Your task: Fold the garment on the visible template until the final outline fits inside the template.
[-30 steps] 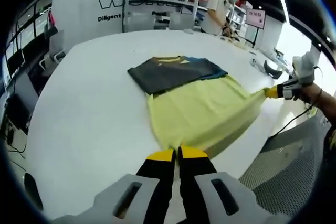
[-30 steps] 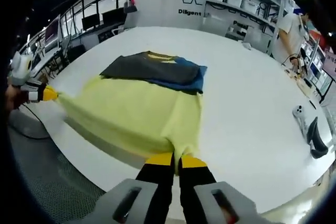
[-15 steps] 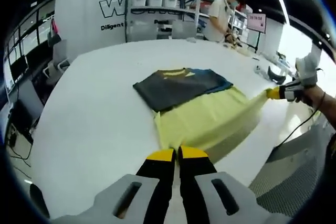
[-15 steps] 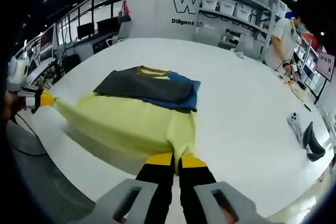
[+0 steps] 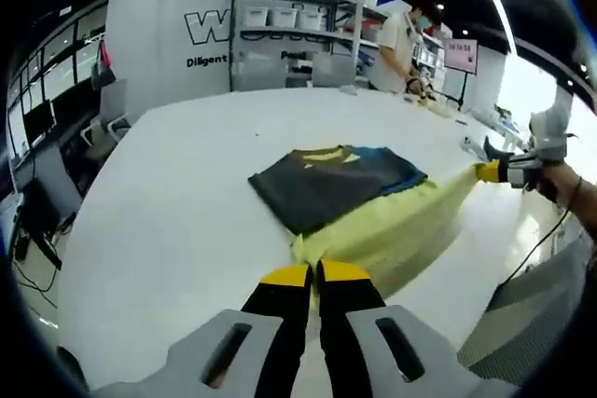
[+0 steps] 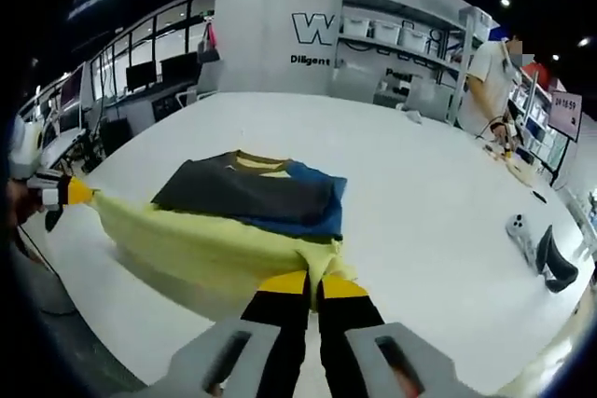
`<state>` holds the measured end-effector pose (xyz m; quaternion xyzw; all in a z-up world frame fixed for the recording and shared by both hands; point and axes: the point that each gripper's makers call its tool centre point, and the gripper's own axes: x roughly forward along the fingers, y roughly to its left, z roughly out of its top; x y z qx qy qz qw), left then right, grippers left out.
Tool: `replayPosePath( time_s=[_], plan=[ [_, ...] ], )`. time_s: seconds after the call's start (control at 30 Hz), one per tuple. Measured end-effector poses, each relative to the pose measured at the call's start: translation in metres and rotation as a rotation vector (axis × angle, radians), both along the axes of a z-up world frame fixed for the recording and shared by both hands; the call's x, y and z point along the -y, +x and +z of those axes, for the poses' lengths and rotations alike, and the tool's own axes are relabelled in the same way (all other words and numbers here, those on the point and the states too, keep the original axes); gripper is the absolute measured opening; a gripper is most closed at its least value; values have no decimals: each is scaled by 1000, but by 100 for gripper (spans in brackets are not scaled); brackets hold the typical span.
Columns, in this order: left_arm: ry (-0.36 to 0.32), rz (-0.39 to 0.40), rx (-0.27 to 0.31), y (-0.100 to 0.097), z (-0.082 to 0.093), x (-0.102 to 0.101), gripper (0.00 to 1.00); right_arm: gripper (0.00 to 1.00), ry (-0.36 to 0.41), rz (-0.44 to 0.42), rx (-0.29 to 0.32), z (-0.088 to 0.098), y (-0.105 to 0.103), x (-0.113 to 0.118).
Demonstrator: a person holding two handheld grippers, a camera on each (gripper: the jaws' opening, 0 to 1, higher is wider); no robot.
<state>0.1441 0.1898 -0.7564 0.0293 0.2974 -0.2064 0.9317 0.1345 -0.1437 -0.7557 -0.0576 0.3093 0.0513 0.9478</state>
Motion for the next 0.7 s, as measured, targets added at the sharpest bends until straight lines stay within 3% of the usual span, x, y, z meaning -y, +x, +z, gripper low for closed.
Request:
replayPosePath(
  time_s=[0.7],
  plan=[
    [5, 13, 104, 65, 24, -1, 5, 0, -48, 67, 81, 18, 57, -1]
  ],
)
